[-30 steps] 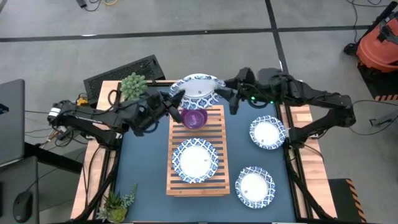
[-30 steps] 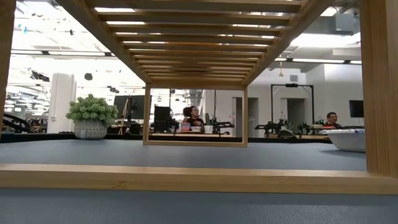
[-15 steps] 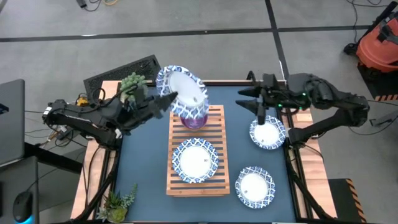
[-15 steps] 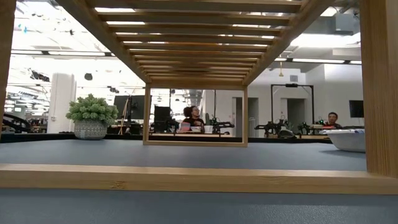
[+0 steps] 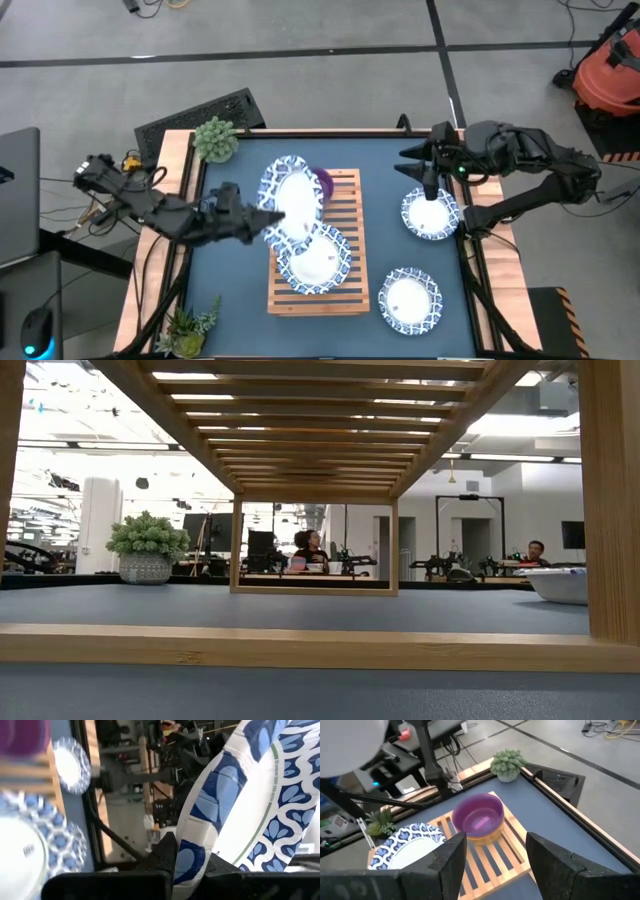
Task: Place and stack bowls onto a shelf
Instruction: Stack the middle left big white and blue bowl on top of the big white and blue bowl
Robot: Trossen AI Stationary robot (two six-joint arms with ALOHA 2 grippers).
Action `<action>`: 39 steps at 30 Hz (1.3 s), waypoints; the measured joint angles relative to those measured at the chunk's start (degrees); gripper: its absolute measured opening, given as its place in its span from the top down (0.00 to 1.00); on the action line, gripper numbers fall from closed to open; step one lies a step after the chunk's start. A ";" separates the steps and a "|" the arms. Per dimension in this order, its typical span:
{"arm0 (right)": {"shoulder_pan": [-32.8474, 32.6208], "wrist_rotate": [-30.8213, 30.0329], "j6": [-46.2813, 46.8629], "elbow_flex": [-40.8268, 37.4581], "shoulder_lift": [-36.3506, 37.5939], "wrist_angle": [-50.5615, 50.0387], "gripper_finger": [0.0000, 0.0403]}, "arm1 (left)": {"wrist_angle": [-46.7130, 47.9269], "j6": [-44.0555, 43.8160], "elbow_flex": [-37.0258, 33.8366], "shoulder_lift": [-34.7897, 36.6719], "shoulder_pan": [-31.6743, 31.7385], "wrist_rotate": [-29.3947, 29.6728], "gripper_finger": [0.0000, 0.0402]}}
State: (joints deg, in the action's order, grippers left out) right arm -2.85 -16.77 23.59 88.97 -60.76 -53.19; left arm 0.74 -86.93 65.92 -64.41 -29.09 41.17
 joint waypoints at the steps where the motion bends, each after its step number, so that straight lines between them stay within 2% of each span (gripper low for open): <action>1: 0.00 -0.01 -0.02 0.00 -0.17 -0.19 0.43 | 0.03 -1.21 0.20 -0.09 -0.91 0.80 1.00; 3: 0.00 -0.01 -0.03 0.00 -0.44 -0.71 0.43 | 2.30 -3.39 1.45 -0.35 -2.60 1.87 1.00; 6: -0.02 -0.03 -0.04 0.00 -1.14 -0.82 0.43 | 11.43 -6.19 6.65 -0.92 -3.94 2.62 1.00; 14: -0.01 -0.01 -0.09 -0.03 -2.35 -1.49 0.43 | 48.23 -9.73 30.86 -7.15 -4.72 0.88 1.00; 16: -0.01 -0.02 -0.09 -0.02 -2.42 -2.24 0.43 | 54.86 -12.24 34.99 -9.95 -4.04 -2.42 1.00; 19: -0.02 -0.07 -0.09 -0.02 -2.33 -2.83 0.43 | 61.86 -16.27 38.42 -14.35 -2.27 -10.95 1.00; 28: -0.02 -1.60 -0.88 -0.02 -2.31 -3.21 0.43 | 60.39 -11.98 39.35 -22.29 3.65 -25.15 1.00; 39: -0.02 -1.60 -1.16 -0.02 -2.33 -3.65 0.43 | 65.15 -9.70 39.35 -24.37 7.44 -25.77 1.00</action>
State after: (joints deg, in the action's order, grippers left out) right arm -2.87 -18.37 22.44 88.95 -63.09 -56.83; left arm 65.89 -96.62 105.27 -88.78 -21.64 15.40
